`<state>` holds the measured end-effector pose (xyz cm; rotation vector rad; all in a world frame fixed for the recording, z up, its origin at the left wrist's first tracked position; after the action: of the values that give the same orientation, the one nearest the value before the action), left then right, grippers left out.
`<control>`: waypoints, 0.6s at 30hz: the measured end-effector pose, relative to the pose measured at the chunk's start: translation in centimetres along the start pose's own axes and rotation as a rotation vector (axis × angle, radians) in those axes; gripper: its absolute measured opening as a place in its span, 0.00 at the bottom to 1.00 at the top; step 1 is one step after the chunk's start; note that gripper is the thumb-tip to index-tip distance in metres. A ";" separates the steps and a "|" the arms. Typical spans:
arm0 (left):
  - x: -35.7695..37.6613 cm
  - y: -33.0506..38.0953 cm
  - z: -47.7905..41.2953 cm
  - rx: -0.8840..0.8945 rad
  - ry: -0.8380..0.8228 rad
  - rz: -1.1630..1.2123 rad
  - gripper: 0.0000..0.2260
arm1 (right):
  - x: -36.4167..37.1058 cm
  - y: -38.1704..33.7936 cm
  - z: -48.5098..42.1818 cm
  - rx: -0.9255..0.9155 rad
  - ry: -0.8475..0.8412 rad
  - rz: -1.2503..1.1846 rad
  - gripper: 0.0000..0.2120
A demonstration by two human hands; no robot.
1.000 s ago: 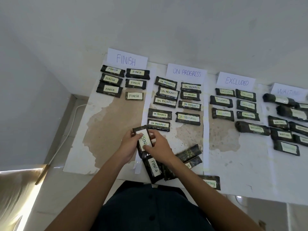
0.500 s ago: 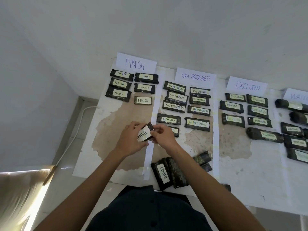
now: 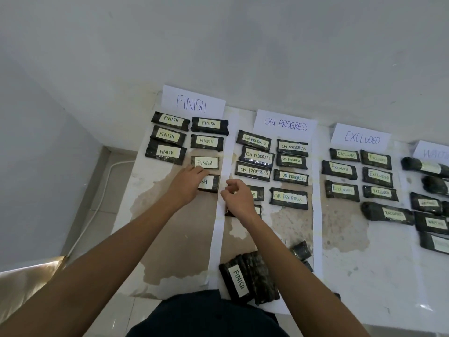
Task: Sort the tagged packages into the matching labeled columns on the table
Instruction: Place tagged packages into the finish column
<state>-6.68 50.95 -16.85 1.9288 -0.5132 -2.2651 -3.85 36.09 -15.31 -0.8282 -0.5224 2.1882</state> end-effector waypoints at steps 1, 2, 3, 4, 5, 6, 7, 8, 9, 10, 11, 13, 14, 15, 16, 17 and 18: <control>0.1 -0.1 -0.5 0.013 -0.005 -0.013 0.27 | -0.2 -0.1 -0.3 -0.004 0.006 0.003 0.15; 0.2 -0.2 -1.0 0.024 -0.008 -0.022 0.27 | -0.3 -0.2 -0.5 -0.005 0.009 0.002 0.15; 0.3 -0.4 -1.3 0.030 -0.007 -0.027 0.27 | -0.4 -0.2 -0.7 -0.003 0.012 0.001 0.15; 0.3 -0.6 -1.6 0.028 -0.002 -0.031 0.27 | -0.5 -0.2 -0.9 -0.003 0.014 0.003 0.14; 0.3 -0.8 -1.8 0.022 0.004 -0.033 0.28 | -0.5 -0.2 -1.1 -0.004 0.017 0.007 0.14; 0.3 -0.9 -2.0 0.016 0.007 -0.036 0.28 | -0.5 -0.2 -1.2 -0.007 0.017 0.010 0.14; 0.3 -1.0 -2.1 0.011 0.004 -0.040 0.29 | -0.6 -0.2 -1.4 -0.008 0.015 0.012 0.14; 0.3 -1.0 -2.2 0.010 -0.004 -0.044 0.29 | -0.6 -0.1 -1.4 -0.009 0.011 0.011 0.14; 0.4 -1.1 -2.3 0.011 -0.014 -0.048 0.29 | -0.6 0.0 -1.5 -0.007 0.007 0.008 0.14; 0.4 -1.1 -2.3 0.013 -0.021 -0.052 0.29 | -0.6 0.0 -1.4 -0.006 0.001 0.005 0.14; 0.4 -1.1 -2.2 0.011 -0.022 -0.056 0.29 | -0.6 0.1 -1.4 -0.009 -0.003 0.003 0.14; 0.2 -0.9 -2.1 0.006 -0.010 -0.071 0.29 | -0.7 0.2 -1.2 -0.028 -0.002 0.011 0.13; 0.1 -0.7 -1.9 0.003 -0.005 -0.077 0.29 | -0.8 0.2 -1.0 -0.041 0.003 0.019 0.13; 0.1 -0.4 -1.8 -0.003 0.001 -0.075 0.28 | -0.9 0.3 -0.8 -0.055 0.007 0.029 0.12; 0.0 0.0 -1.5 -0.009 0.009 -0.063 0.26 | -1.1 0.3 -0.5 -0.072 0.007 0.037 0.12; -0.1 0.6 -1.2 -0.013 0.021 -0.044 0.24 | -1.2 0.5 -0.2 -0.087 0.004 0.045 0.11; -0.2 1.3 -0.7 -0.014 0.032 -0.025 0.22 | -1.4 0.6 0.2 -0.104 -0.002 0.054 0.11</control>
<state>-6.07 49.70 -16.30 1.9721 -0.4710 -2.2421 -3.52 34.66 -14.93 -0.9045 -0.6256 2.2265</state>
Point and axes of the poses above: each hand's wrist, its own z-axis away from the middle knuckle, its own x-axis out of the palm, y = z × x, the point moved 8 cm from there along -z, towards the middle knuckle, and after that the axes turned 14 degrees about x, right-handed, at the moved point
